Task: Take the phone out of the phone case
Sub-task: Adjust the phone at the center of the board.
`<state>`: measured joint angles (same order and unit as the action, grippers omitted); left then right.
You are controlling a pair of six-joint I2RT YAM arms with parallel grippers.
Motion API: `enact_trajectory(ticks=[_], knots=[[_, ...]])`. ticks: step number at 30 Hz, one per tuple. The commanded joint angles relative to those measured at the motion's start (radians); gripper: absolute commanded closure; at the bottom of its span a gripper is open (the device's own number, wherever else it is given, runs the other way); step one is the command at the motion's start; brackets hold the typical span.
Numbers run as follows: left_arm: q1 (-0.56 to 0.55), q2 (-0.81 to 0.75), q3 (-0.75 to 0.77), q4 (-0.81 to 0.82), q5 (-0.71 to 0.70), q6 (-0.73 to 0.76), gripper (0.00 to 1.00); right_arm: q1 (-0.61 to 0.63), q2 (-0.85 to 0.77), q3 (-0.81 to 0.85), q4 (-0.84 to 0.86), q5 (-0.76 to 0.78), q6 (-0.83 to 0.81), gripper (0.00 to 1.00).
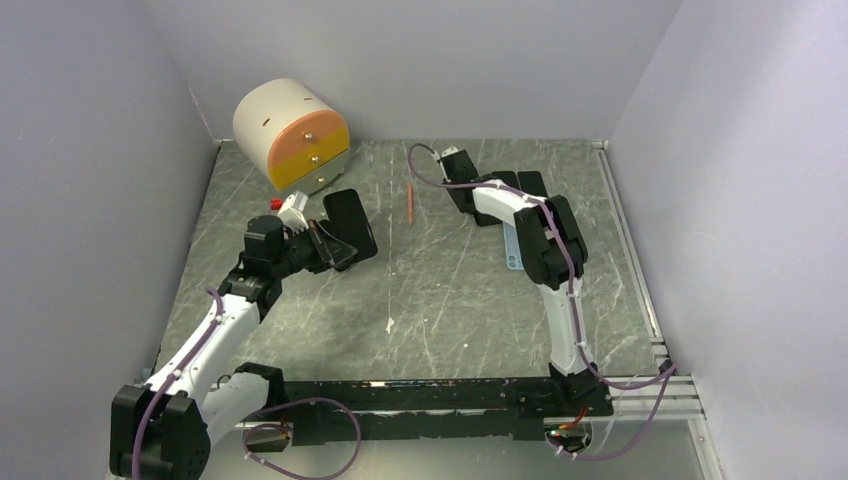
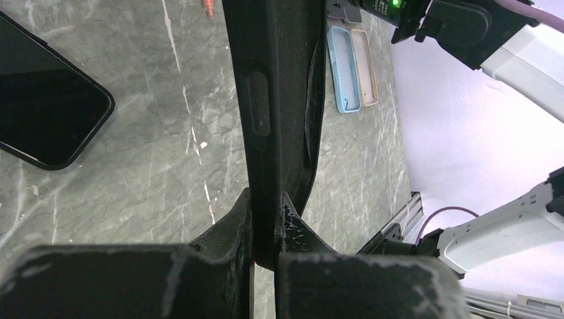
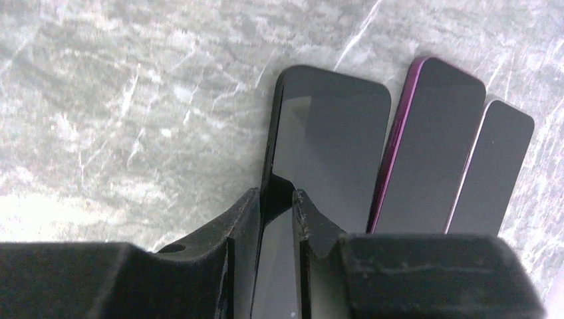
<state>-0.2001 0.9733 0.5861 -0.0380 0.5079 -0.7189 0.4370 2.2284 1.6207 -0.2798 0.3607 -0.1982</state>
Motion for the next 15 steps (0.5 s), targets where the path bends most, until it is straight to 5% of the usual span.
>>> enact_trajectory(ticks=[1, 15], knots=[[-0.004, -0.006, 0.047, 0.003, 0.014, 0.008, 0.97, -0.014, 0.056, 0.068, -0.037, 0.019, 0.038, 0.73], [-0.004, -0.006, 0.055, -0.014, 0.015, 0.002, 0.97, -0.046, 0.157, 0.272, -0.153, 0.089, 0.095, 0.73]])
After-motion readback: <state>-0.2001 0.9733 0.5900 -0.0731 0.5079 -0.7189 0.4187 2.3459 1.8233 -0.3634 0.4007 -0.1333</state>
